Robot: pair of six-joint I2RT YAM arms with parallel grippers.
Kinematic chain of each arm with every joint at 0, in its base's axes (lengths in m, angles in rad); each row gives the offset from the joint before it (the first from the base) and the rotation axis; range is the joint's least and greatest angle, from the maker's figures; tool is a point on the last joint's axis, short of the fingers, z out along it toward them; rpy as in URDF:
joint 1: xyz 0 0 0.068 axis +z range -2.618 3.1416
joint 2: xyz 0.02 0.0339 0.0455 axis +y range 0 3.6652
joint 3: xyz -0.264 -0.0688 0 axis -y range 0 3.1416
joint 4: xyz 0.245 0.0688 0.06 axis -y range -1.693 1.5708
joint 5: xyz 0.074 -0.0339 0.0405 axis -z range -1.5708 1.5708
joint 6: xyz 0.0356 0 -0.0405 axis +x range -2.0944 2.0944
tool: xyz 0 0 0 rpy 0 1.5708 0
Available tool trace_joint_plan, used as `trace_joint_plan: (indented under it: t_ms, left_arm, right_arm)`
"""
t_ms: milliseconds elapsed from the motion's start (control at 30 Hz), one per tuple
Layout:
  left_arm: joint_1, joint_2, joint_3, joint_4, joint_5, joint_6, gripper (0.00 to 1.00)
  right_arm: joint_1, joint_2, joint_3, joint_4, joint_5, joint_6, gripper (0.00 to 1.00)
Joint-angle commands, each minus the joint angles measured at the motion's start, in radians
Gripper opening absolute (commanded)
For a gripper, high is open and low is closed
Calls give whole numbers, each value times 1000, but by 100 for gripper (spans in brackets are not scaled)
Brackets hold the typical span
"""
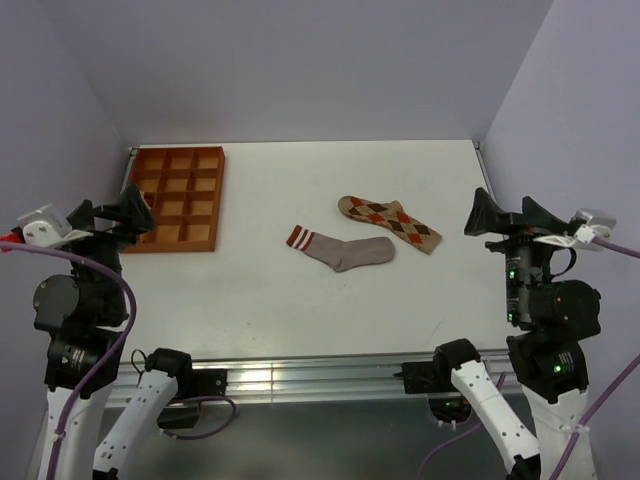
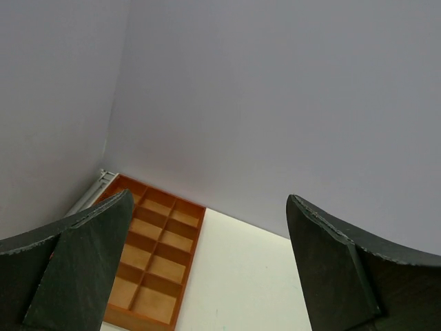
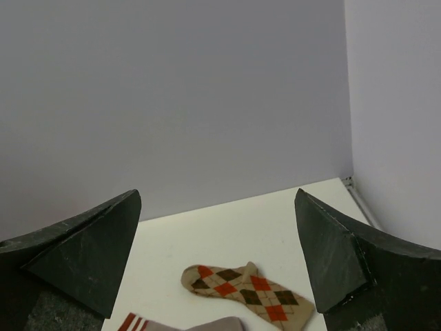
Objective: Roll the socks
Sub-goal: Adjust the sock at the center of the board.
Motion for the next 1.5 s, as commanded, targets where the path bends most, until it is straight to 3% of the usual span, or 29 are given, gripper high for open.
trace_joint_plan:
  t_ms: [0, 367, 633, 1000, 1100, 1467]
  left_arm:
    - [-1, 39, -22, 32, 71, -37, 99]
    - [-1, 226, -90, 1, 367, -158, 99]
    - [-14, 386, -100, -15, 583, -154, 99]
    - [-27, 443, -143, -8, 616, -120, 99]
    - [-27, 436, -148, -12, 613, -108, 100]
    - [-27, 433, -156, -11, 616, -109, 100]
  right_arm:
    - [8, 83, 9, 0, -64, 69, 100]
    - [8, 365, 34, -76, -196, 302, 100]
    - [14, 727, 74, -115, -257, 422, 100]
    - [147, 1104, 109, -145, -150, 523, 95]
    - [169, 1166, 94, -133, -151, 566, 89]
    - [173, 1293, 60, -99, -162, 626, 86]
